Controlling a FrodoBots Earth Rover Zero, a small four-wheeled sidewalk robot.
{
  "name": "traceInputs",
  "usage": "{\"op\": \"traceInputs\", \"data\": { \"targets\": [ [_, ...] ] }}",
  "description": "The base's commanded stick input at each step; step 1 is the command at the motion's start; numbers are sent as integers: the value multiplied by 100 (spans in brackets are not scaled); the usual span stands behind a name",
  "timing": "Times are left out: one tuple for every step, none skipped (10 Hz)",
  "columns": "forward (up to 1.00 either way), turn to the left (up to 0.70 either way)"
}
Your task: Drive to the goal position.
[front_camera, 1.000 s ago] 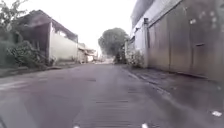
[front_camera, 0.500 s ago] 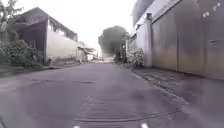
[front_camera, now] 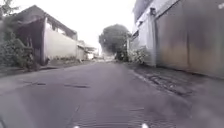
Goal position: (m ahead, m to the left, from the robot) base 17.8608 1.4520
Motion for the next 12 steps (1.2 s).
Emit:
{"op": "traceInputs", "data": {
  "targets": [
    [100, 0],
    [100, 0],
    [100, 0],
    [100, 0],
    [100, 0],
    [100, 0],
    [100, 0],
    [100, 0],
    [100, 0],
    [100, 0],
    [100, 0],
    [100, 0]
  ]
}}
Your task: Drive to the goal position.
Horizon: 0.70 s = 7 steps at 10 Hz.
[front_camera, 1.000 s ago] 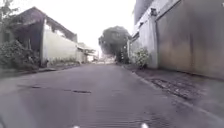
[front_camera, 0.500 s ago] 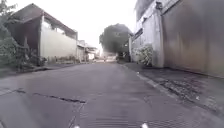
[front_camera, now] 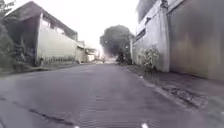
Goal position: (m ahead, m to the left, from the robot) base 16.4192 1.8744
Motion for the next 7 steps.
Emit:
{"op": "traceInputs", "data": {
  "targets": [
    [100, 0],
    [100, 0],
    [100, 0],
    [100, 0],
    [100, 0],
    [100, 0],
    [100, 0]
  ]
}}
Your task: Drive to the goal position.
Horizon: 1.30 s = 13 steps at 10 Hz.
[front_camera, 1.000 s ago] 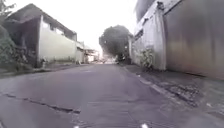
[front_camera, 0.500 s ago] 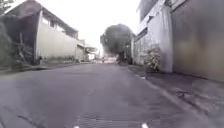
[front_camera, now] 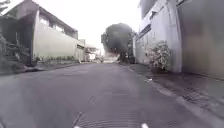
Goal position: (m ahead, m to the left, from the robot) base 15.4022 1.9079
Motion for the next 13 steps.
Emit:
{"op": "traceInputs", "data": {
  "targets": [
    [100, 0],
    [100, 0],
    [100, 0],
    [100, 0],
    [100, 0],
    [100, 0],
    [100, 0],
    [100, 0],
    [100, 0],
    [100, 0],
    [100, 0],
    [100, 0],
    [100, 0]
  ]
}}
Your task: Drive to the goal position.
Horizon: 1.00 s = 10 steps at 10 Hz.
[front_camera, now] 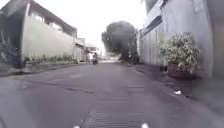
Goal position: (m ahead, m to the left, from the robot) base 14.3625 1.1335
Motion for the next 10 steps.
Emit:
{"op": "traceInputs", "data": {
  "targets": [
    [100, 0],
    [100, 0],
    [100, 0],
    [100, 0],
    [100, 0],
    [100, 0],
    [100, 0],
    [100, 0],
    [100, 0],
    [100, 0]
  ]
}}
